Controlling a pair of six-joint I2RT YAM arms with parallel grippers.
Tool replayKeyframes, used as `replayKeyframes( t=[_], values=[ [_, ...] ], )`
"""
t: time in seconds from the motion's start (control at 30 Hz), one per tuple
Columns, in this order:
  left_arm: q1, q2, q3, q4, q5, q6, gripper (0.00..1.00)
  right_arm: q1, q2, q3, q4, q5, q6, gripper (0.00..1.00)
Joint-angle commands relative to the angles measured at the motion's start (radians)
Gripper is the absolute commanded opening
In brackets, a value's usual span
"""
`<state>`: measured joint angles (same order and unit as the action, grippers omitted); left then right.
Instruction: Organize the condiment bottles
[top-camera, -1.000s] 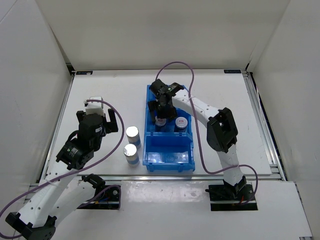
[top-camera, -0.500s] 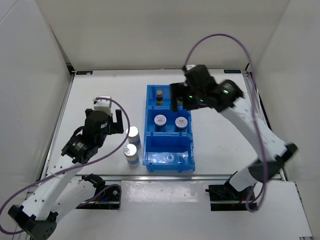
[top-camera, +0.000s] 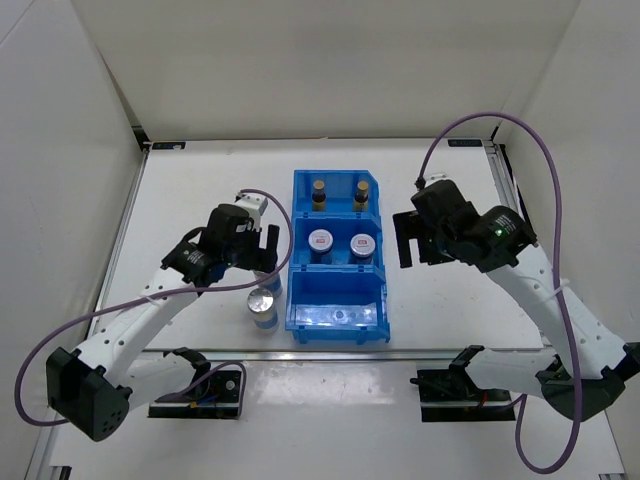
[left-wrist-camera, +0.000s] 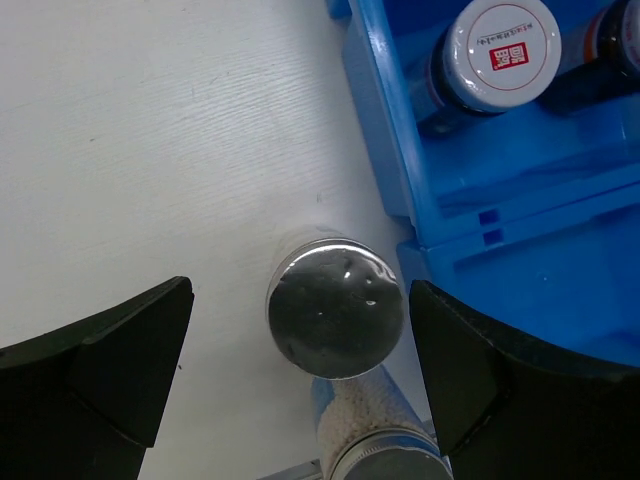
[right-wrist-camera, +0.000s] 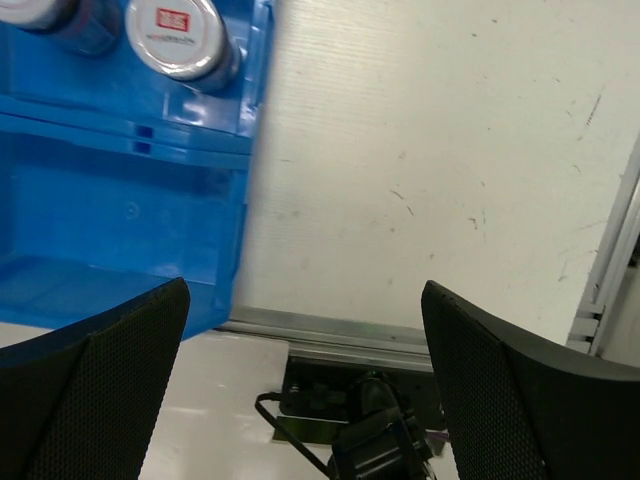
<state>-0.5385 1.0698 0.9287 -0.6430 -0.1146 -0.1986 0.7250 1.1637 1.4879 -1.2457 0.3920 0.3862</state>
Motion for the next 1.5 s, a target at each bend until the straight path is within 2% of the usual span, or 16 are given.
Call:
replayKeyframes(
  t=[0.0,0.47,0.63,0.67,0.73,0.77,0.9,1.03,1.13,1.27,1.37,1.47],
  values=[
    [0.003,-0.005,0.035,-0.003,0.061,0.014,1.0,-0.001,-0.022,-0.029,-0.011,0.065,-0.001,1.0],
    [0.003,0.096,0.044,-0.024,0.072,0.024,0.98,-0.001,-0.013,-0.08,-0.011,0.105,-0.001,1.0],
    [0.003,0.093,0.053,-0.024,0.072,0.024,0.8,-0.001,-0.013,-0.089,-0.011,0.114,-0.001,1.0],
    [0.003,0.093,0.053,-0.024,0.072,0.024,0.7,-0.001,-0.013,-0.089,-0.011,0.114,-0.001,1.0],
    [0.003,0.073,0.073,-0.043,0.072,0.033,0.6,-0.001,-0.022,-0.089,-0.011,0.114,-0.001,1.0],
    [0.003,0.073,0.087,-0.052,0.05,0.033,0.48,-0.001,-0.022,-0.089,-0.011,0.114,-0.001,1.0],
    [0.003,0.027,0.197,-0.104,-0.022,0.008,0.22,-0.001,-0.032,-0.089,-0.011,0.125,-0.001,1.0],
    [-0.015,-0.027,0.372,-0.133,-0.056,-0.022,0.11,-0.001,-0.041,-0.089,-0.035,0.154,0.022,1.0],
    [-0.041,-0.047,0.446,-0.133,0.004,-0.032,0.11,-0.001,-0.068,-0.089,-0.046,0.168,0.034,1.0],
    [-0.107,-0.036,0.524,-0.133,0.16,-0.054,0.11,-0.001,-0.105,-0.126,-0.057,0.208,0.066,1.0],
    [-0.208,0.015,0.536,-0.115,0.255,-0.078,0.11,-0.001,-0.114,-0.14,-0.057,0.217,0.088,1.0],
    [-0.336,0.084,0.536,-0.115,0.238,-0.099,0.11,-0.001,-0.125,-0.14,-0.086,0.261,0.128,1.0]
  ],
)
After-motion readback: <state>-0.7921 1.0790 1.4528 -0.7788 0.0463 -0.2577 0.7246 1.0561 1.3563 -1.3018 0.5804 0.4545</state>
